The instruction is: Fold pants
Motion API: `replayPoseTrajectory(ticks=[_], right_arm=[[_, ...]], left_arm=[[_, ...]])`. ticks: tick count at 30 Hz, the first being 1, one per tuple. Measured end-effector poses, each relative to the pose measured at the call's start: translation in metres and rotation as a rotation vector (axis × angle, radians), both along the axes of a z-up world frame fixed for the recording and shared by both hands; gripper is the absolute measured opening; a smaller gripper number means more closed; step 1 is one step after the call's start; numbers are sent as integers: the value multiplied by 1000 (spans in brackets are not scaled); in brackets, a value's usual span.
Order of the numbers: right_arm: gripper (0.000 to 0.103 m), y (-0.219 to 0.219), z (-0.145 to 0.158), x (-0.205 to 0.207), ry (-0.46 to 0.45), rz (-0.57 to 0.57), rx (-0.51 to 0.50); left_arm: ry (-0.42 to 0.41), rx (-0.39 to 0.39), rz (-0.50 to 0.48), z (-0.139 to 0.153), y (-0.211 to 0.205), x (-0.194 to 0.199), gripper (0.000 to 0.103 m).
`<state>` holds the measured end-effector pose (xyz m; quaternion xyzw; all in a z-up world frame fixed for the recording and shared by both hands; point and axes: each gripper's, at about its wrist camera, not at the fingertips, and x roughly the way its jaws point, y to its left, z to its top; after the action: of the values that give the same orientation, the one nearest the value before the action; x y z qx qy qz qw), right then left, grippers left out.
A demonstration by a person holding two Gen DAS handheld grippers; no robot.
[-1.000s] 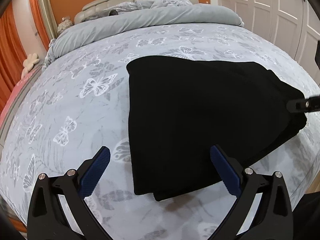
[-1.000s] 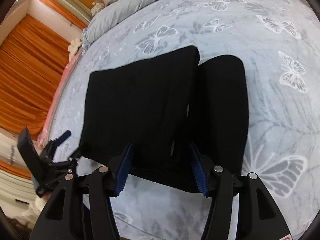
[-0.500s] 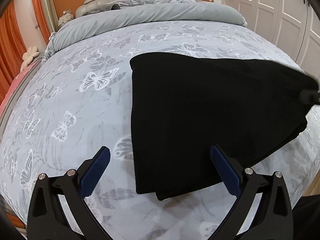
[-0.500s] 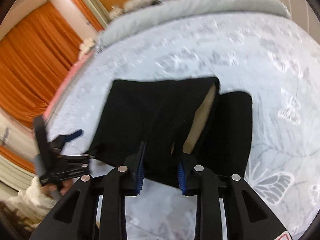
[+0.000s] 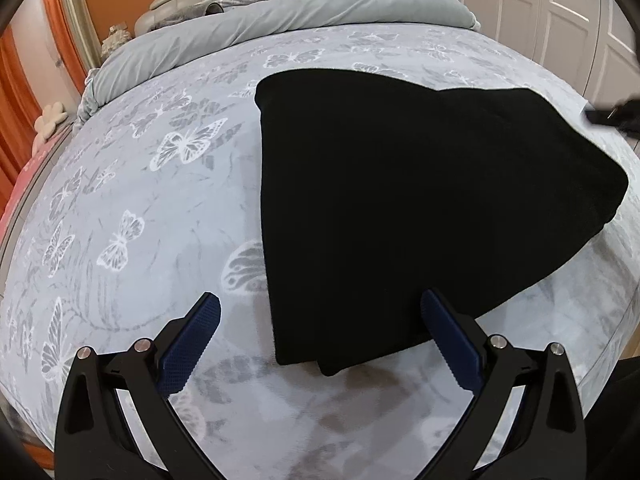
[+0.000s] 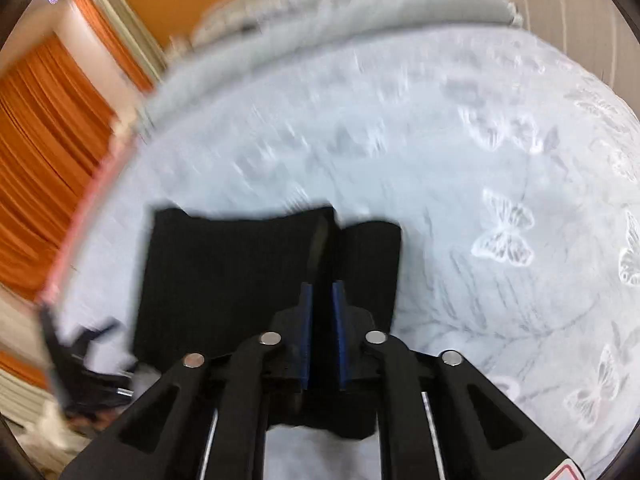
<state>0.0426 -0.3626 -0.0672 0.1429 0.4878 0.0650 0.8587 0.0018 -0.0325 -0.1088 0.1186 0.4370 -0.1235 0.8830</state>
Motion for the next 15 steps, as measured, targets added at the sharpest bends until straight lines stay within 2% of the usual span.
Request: replayPoseTrajectory(ticks=[2,3,6,8,11,13,15], right_arm=[[10,17,-13,11,62,46,-59],[9,29,-12,14,64,85,-52],[9,50,3,17,-5,184,120],[10,68,4,25,-10,224,118],[10,68,-1,33,4,205,21],[10,44,7,33,-21,141,71],[10,25,10,32,-26,81,48]], left_arm=[[-13,-13,-21,6,-2,-3,98],[-21,-20,-36,9,-4,-5,98],[-14,-28,-57,8,-9,-5,98],[-3,-17,-62,2,-14,-4,98],[5,-1,-63,-4,-18,-2,98],[7,-12,-66,-2,-15,-1,98],[13,-23,-61,-2,-12,-1,98]])
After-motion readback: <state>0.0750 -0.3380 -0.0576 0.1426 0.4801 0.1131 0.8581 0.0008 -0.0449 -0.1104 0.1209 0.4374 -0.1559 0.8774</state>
